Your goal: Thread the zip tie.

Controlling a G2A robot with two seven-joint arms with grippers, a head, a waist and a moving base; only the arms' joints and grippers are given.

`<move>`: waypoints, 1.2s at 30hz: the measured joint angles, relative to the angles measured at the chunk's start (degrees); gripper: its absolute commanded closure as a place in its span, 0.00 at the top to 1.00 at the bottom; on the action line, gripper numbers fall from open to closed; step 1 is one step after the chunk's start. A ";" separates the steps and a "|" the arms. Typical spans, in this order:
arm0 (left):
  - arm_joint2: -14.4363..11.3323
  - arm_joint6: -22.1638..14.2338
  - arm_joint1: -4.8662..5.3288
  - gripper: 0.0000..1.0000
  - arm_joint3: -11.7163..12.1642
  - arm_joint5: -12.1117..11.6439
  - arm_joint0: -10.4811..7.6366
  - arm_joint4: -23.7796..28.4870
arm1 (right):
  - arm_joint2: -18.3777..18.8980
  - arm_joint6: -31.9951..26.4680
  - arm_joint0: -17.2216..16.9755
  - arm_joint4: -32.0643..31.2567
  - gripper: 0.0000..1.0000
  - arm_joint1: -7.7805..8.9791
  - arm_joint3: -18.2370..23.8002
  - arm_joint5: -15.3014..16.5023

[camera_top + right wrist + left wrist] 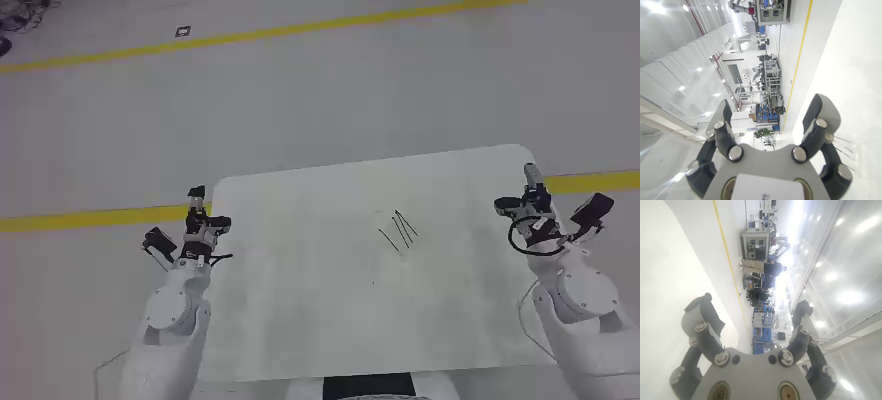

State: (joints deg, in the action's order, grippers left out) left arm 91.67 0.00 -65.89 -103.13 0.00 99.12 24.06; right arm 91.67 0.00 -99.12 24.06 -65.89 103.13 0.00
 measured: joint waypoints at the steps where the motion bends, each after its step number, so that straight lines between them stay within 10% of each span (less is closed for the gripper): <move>1: 0.00 0.00 0.00 1.00 0.00 0.00 0.00 0.00 | 0.00 0.00 0.00 0.00 1.00 0.00 0.00 0.00; 2: 0.00 0.00 0.00 0.78 0.00 0.00 0.00 0.00 | 0.00 0.00 0.00 0.00 0.78 0.00 0.00 0.00; 3: 0.00 0.00 0.00 1.00 0.00 0.00 0.00 0.00 | 0.00 0.00 0.00 0.00 0.78 0.00 0.00 0.00; 4: 0.00 0.00 0.00 0.78 0.00 0.00 0.00 0.00 | 0.00 0.00 0.00 0.00 0.78 0.00 0.00 0.00; 6: 0.00 0.00 0.00 0.78 0.00 0.00 0.00 0.00 | 0.00 0.00 0.00 0.00 0.78 0.00 0.00 0.00; 7: 0.00 0.00 0.00 1.00 0.00 0.00 0.00 0.00 | 0.00 0.00 0.00 0.00 1.00 0.00 0.00 0.00; 8: 0.00 0.00 0.00 0.78 0.00 0.00 0.00 0.00 | 0.00 0.00 0.00 0.00 1.00 0.00 0.00 0.00; 9: 0.00 0.00 0.00 0.78 0.00 0.00 0.00 0.00 | 0.00 0.00 0.00 0.00 0.78 0.00 0.00 0.00; 10: 0.00 0.00 0.00 1.00 0.00 0.00 0.00 0.00 | 0.00 0.00 0.00 0.00 0.78 0.00 0.00 0.00; 11: 0.00 0.00 0.00 1.00 0.00 0.00 0.00 0.00 | 0.00 0.00 0.00 0.00 1.00 0.00 0.00 0.00; 12: 0.00 0.00 0.00 1.00 0.00 0.00 0.00 0.00 | 0.00 0.00 0.00 0.00 1.00 0.00 0.00 0.00; 13: 0.00 0.00 0.00 0.78 0.00 0.00 0.00 0.00 | 0.00 0.00 0.00 0.00 0.78 0.00 0.00 0.00; 14: 0.00 0.00 0.00 1.00 0.00 0.00 0.00 0.00 | 0.00 0.00 0.00 0.00 0.78 0.00 0.00 0.00; 15: 0.00 0.00 0.00 1.00 0.00 0.00 0.00 0.00 | 0.00 0.00 0.00 0.00 1.00 0.00 0.00 0.00; 16: 0.00 0.00 0.00 1.00 0.00 0.00 0.00 0.00 | 0.00 0.00 0.00 0.00 1.00 0.00 0.00 0.00; 17: 0.00 0.00 0.00 0.78 0.00 0.00 0.00 0.00 | 0.00 0.00 0.00 0.00 0.78 0.00 0.00 0.00; 18: 0.00 0.00 0.00 1.00 0.00 0.00 0.00 0.00 | 0.00 0.00 0.00 0.00 0.78 0.00 0.00 0.00; 19: 0.00 0.00 0.00 1.00 0.00 0.00 0.00 0.00 | 0.00 0.00 0.00 0.00 1.00 0.00 0.00 0.00; 20: 0.00 0.00 0.00 0.78 0.00 0.00 0.00 0.00 | 0.00 0.00 0.00 0.00 1.00 0.00 0.00 0.00; 21: 0.00 0.00 0.00 0.78 0.00 0.00 0.00 0.00 | 0.00 0.00 0.00 0.00 0.78 0.00 0.00 0.00; 22: 0.00 0.00 0.00 1.00 0.00 0.00 0.00 0.00 | 0.00 0.00 0.00 0.00 1.00 0.00 0.00 0.00; 24: 0.00 0.00 0.00 1.00 0.00 0.00 0.00 0.00 | 0.00 -0.14 0.05 -0.14 1.00 0.03 0.15 0.13; 36: 0.00 0.00 0.00 1.00 0.00 0.00 0.00 0.00 | 0.97 -30.20 1.27 -17.98 1.00 2.22 3.92 7.30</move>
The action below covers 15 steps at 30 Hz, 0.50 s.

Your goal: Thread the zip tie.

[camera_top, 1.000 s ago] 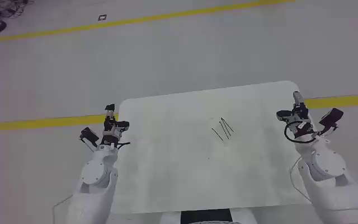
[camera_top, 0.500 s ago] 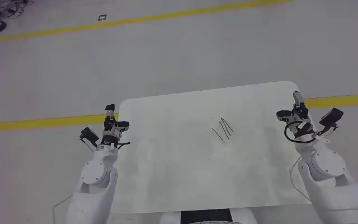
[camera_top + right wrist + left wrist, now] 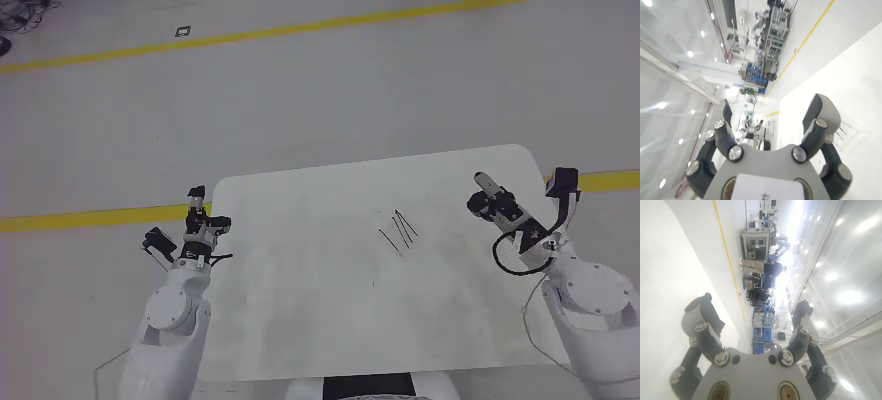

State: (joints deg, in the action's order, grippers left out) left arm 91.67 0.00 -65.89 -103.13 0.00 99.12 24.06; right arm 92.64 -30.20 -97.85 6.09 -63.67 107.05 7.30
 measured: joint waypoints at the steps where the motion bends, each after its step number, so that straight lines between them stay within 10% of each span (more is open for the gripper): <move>1: 0.00 0.00 0.00 1.00 0.00 0.00 0.00 0.00 | -0.51 -4.29 0.48 -3.28 1.00 0.37 0.29 1.51; 5: 0.00 0.00 0.00 1.00 0.00 0.00 0.00 0.00 | -1.43 -12.67 0.80 -12.30 1.00 0.86 0.48 8.18; 15: 0.00 0.00 0.00 1.00 0.00 0.00 0.00 0.00 | -1.38 -10.93 0.78 -9.93 1.00 0.84 0.47 6.33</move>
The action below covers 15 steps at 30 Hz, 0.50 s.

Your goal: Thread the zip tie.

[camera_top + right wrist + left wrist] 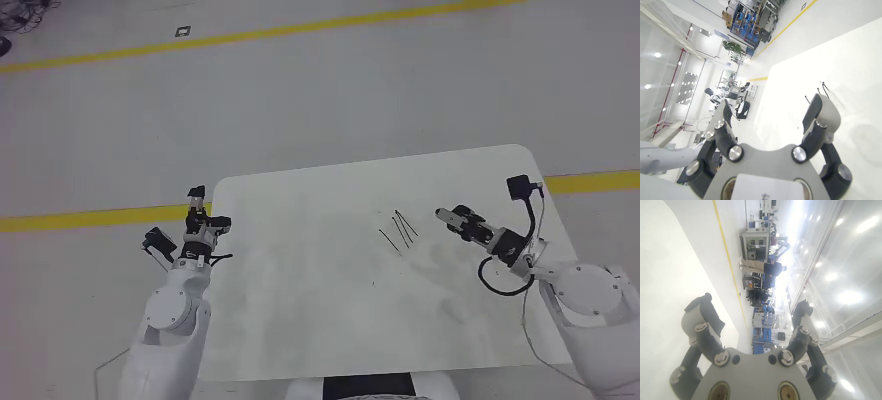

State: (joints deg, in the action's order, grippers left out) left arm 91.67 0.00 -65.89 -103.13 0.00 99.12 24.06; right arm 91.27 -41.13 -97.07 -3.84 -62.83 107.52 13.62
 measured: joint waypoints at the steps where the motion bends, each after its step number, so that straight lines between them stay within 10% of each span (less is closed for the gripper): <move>1: 0.00 0.00 0.00 1.00 0.00 0.00 0.00 0.00 | 0.00 0.00 0.00 0.00 1.00 0.00 0.00 0.00; 15: 0.00 0.00 0.00 1.00 0.00 0.00 0.00 0.00 | -16.09 -17.56 13.16 -29.35 1.00 1.52 -0.84 5.85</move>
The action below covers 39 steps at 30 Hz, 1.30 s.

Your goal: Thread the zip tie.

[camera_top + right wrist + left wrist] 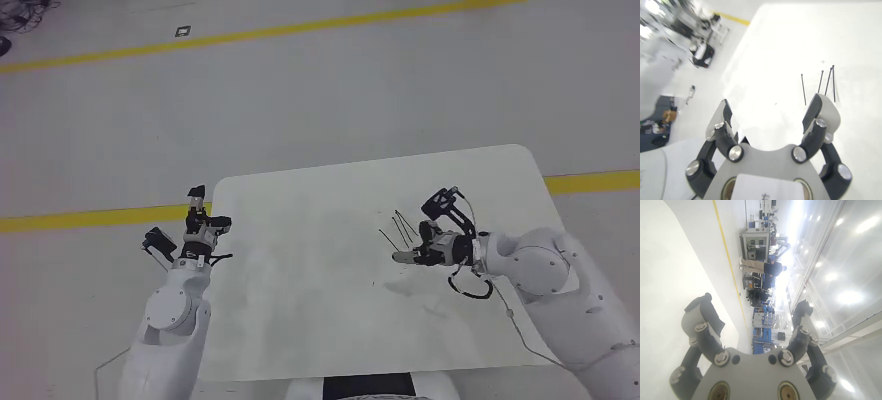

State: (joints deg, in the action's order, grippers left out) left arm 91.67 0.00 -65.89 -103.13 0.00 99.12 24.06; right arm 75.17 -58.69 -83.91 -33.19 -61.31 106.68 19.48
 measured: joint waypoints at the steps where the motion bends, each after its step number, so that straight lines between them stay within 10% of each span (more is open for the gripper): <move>1: 0.00 0.00 0.00 1.00 0.00 0.00 0.00 0.00 | -0.46 -0.11 0.11 -2.36 1.00 0.03 0.09 0.00; 12: 0.00 0.00 0.00 1.00 0.00 0.00 0.00 0.00 | 0.12 -0.07 0.06 0.29 1.00 0.04 -0.08 0.00; 28: 0.00 0.00 0.00 1.00 0.00 0.00 0.00 0.00 | -18.99 1.08 19.97 -4.59 1.00 -2.07 -18.69 0.01; 39: 0.00 0.00 0.00 1.00 0.00 0.00 0.00 0.00 | -20.49 2.36 21.05 -3.94 1.00 -2.07 -18.89 0.01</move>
State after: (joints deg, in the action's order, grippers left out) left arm 91.67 0.00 -65.89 -103.13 0.00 99.12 24.06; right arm 54.68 -56.33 -62.86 -37.13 -63.38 87.79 19.48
